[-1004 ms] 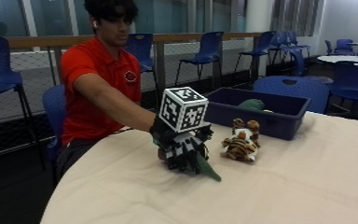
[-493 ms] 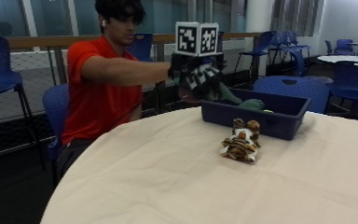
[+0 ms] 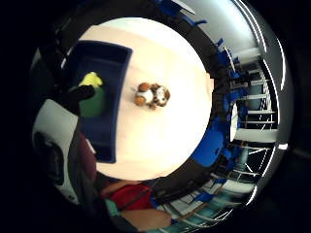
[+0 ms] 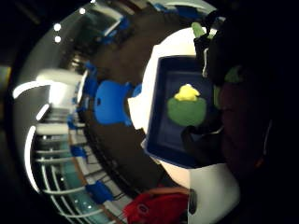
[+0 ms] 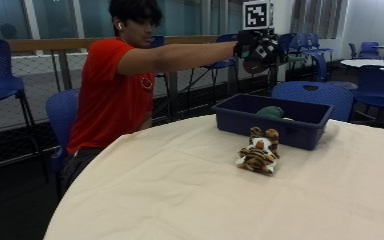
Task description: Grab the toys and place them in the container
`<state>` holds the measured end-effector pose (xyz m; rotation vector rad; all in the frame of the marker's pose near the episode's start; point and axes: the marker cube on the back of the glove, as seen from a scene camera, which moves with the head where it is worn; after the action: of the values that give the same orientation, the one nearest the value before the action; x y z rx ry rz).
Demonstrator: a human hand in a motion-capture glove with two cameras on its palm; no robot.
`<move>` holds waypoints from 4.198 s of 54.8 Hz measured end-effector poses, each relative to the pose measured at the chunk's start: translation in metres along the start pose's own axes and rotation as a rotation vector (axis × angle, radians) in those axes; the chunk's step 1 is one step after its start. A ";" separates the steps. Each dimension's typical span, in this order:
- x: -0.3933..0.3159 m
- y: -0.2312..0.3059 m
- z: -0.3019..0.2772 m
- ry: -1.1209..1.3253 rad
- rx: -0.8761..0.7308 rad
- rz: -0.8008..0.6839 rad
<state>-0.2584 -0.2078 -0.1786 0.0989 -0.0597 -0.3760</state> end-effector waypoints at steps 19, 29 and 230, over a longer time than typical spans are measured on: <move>0.002 -0.017 0.040 0.096 -0.131 0.081; 0.060 -0.010 0.047 0.003 -0.061 0.228; 0.208 0.136 0.048 -0.062 -0.023 0.400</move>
<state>-0.0189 -0.1627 -0.1081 0.0505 -0.1339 0.0203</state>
